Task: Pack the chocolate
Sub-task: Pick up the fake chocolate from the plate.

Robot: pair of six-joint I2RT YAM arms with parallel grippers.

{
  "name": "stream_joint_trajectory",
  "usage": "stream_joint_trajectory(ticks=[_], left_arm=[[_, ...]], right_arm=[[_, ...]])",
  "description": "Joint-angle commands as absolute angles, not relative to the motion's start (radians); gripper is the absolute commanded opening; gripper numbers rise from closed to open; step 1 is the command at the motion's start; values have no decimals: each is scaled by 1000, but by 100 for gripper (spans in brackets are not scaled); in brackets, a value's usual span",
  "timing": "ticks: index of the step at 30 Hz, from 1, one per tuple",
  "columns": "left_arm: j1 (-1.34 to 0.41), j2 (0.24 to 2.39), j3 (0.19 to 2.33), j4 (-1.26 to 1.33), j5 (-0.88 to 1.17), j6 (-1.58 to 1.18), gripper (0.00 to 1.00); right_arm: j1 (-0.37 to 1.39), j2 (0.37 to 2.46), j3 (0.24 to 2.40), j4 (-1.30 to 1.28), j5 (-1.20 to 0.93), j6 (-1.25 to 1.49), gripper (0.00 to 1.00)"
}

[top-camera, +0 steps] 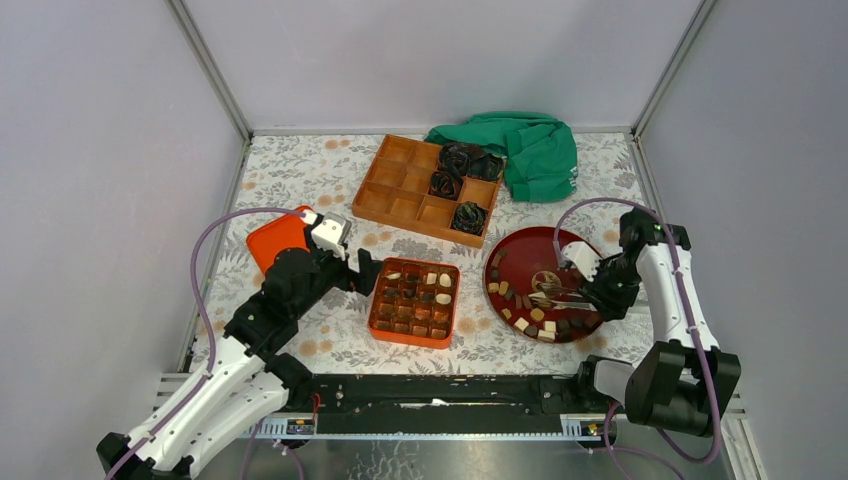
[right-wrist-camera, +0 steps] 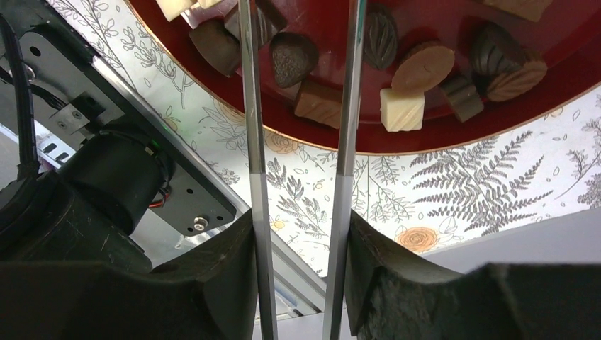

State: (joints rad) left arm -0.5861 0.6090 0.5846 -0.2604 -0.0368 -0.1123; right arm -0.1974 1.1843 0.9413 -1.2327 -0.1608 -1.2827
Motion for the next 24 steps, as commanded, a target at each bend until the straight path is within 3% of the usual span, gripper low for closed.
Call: stream_joint_trajectory(ticks=[1, 7, 14, 24], left_arm=[[-571, 614, 590, -204, -13, -91, 99], [-563, 621, 589, -201, -5, -95, 99], [-555, 629, 590, -200, -5, -100, 99], [-549, 638, 585, -193, 18, -117, 99]], right_arm=[[-201, 1206, 980, -1246, -219, -1317, 47], [-201, 1211, 977, -1229, -193, -1317, 37], [-201, 1177, 1053, -1247, -187, -1267, 6], [-198, 1169, 1217, -1344, -472, -1236, 0]])
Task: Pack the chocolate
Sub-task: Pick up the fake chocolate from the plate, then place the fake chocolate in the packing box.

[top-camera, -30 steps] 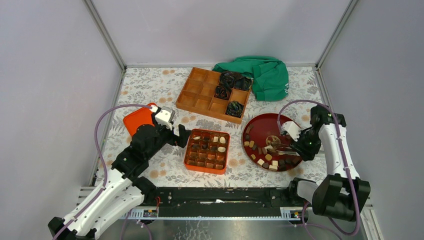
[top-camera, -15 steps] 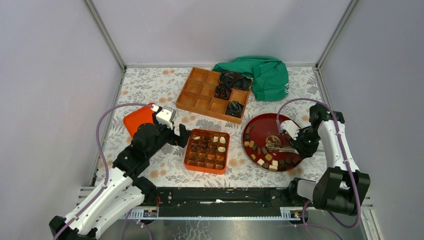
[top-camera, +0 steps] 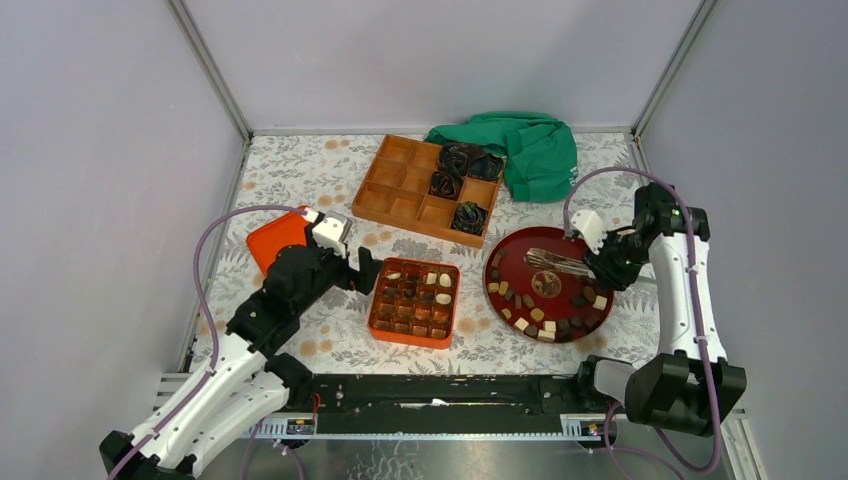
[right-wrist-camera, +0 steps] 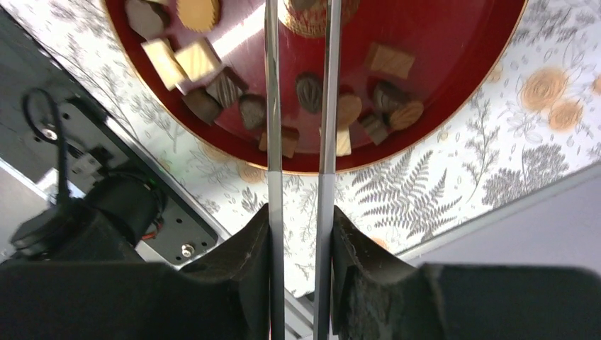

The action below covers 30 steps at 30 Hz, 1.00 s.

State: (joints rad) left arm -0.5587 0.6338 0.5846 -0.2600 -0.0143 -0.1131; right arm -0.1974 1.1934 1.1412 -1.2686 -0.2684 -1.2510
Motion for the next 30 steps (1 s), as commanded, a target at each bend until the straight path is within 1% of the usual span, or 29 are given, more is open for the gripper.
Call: stream_joint_trajectory(ticks=[1, 4, 6, 11, 14, 16, 20, 22, 24, 30], left_arm=[[-548, 645, 583, -190, 26, -120, 99], [-545, 681, 581, -190, 21, -140, 99], [-543, 708, 586, -197, 15, -147, 99], [-534, 765, 591, -204, 10, -158, 99], [-528, 798, 580, -199, 9, -174, 98], [-524, 835, 572, -195, 4, -198, 94], [-512, 935, 597, -221, -31, -244, 78], [-502, 980, 608, -226, -18, -261, 72], [-493, 1005, 616, -230, -5, -266, 69], [-483, 1013, 621, -234, 36, -267, 69]], right_arm=[[-192, 1165, 1221, -1349, -522, -1239, 0], [-144, 1145, 1213, -1317, -655, -1224, 0], [-70, 1132, 1197, -1267, -713, -1166, 0], [192, 1122, 1144, -1082, -746, -1011, 0], [311, 1137, 1121, -1003, -738, -965, 0], [364, 1155, 1115, -972, -722, -949, 0], [425, 1188, 1102, -969, -656, -948, 0], [454, 1189, 1075, -960, -611, -949, 0], [484, 1187, 1047, -954, -571, -951, 0], [532, 1203, 1001, -936, -497, -944, 0]])
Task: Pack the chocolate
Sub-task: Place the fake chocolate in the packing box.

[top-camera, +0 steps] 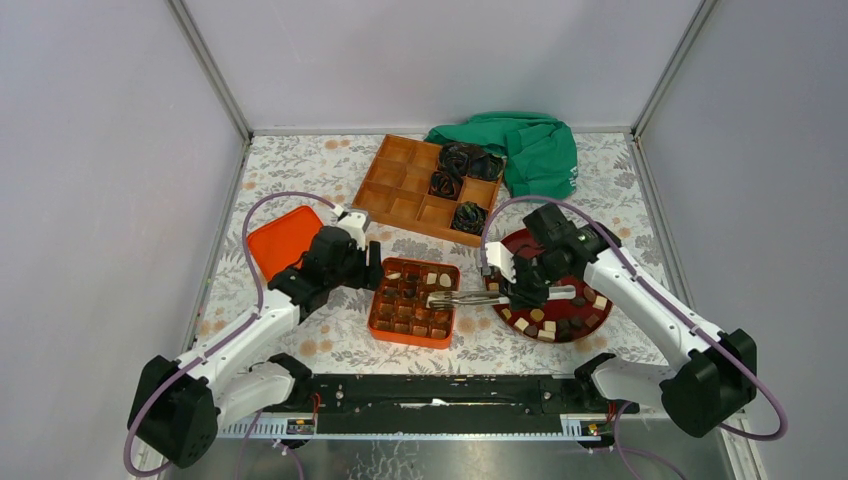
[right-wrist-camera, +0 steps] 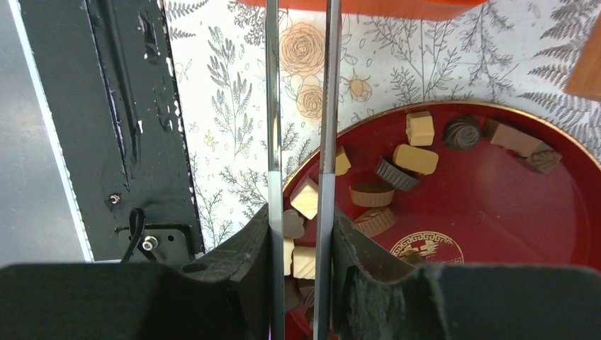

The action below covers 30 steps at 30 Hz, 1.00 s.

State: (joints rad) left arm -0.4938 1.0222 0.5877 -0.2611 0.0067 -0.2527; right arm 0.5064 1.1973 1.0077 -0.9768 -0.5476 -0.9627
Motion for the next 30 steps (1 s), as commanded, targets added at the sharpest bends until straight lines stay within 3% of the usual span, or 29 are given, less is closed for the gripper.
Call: stream_joint_trajectory(ticks=[1, 9, 23, 30], left_arm=[[-483, 1011, 620, -235, 39, -266, 69], [-477, 1006, 624, -235, 43, -262, 69], [-469, 1008, 626, -236, 60, -259, 69], [-464, 1004, 632, -240, 64, -256, 70]], right_arm=[[537, 1207, 998, -934, -490, -944, 0], [564, 1234, 968, -929, -421, -935, 6], [569, 1241, 1005, -956, -453, -901, 43], [565, 1246, 1053, -992, -508, -876, 45]])
